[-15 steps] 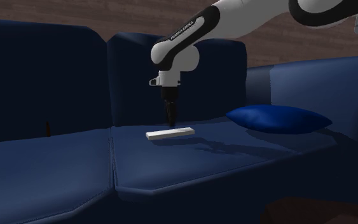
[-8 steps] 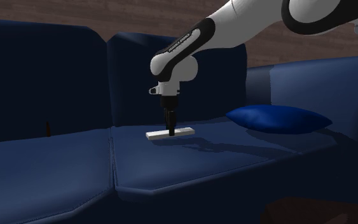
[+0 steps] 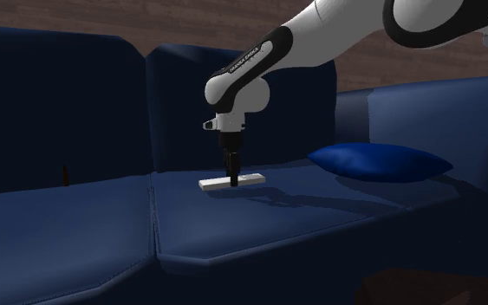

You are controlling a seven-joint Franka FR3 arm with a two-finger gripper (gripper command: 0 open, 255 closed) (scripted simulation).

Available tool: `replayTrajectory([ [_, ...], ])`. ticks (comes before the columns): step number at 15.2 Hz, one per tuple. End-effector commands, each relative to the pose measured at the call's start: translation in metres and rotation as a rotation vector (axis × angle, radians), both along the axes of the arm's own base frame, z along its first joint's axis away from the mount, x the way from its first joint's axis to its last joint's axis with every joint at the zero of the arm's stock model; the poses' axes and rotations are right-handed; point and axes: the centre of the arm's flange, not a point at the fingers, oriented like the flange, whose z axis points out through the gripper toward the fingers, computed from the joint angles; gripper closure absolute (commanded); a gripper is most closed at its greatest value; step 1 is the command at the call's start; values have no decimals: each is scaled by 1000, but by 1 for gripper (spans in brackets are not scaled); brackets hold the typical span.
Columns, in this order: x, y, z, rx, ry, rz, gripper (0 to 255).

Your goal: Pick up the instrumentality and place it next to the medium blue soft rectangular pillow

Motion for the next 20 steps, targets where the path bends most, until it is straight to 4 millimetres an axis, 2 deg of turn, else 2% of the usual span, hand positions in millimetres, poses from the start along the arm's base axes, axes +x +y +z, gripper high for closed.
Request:
replayTrajectory([
  [1,0,0,0,0,0,0,255],
  [10,0,0,0,0,0,0,255],
  [20,0,0,53,0,0,0,255],
])
